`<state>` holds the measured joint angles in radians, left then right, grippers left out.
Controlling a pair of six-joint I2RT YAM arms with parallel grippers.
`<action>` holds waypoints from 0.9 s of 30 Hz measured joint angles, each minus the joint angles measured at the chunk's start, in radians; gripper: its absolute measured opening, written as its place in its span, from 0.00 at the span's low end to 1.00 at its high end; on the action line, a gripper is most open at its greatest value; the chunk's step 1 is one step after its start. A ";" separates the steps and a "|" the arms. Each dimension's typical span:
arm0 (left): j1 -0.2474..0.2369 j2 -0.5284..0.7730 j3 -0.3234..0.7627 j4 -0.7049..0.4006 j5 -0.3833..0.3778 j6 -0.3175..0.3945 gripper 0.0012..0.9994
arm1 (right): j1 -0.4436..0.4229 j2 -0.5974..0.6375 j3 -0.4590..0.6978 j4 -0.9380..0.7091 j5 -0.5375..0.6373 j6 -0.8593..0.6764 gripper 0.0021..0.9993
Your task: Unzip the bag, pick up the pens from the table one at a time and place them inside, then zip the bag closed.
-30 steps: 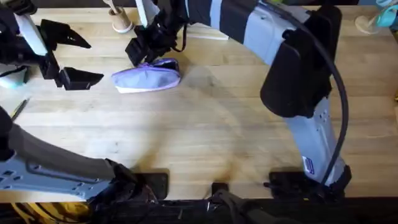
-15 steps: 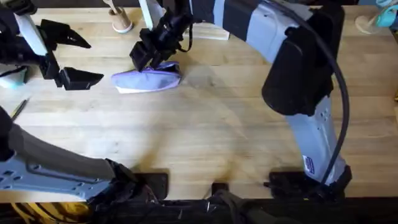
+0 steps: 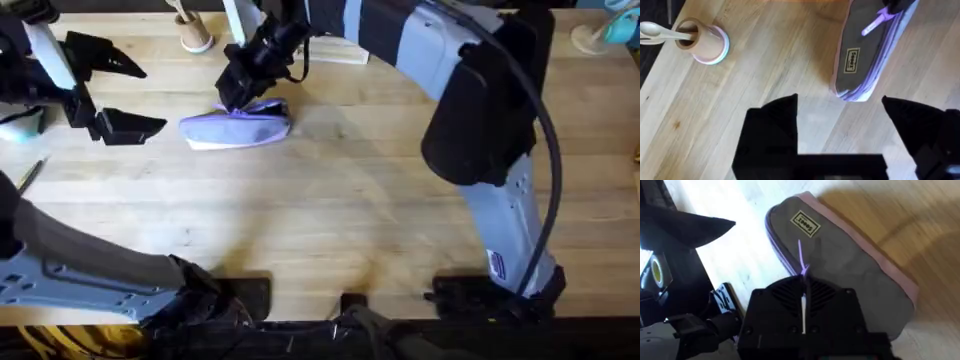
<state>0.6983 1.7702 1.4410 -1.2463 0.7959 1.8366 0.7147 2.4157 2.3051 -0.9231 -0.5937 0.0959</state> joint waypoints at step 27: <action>-0.006 0.033 0.000 -0.086 0.002 0.000 0.99 | -0.012 0.000 0.135 -0.055 0.070 -0.023 0.03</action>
<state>0.6921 1.8031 1.4410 -1.3321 0.7975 1.8366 0.7025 2.4157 2.4397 -0.9783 -0.5232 0.0732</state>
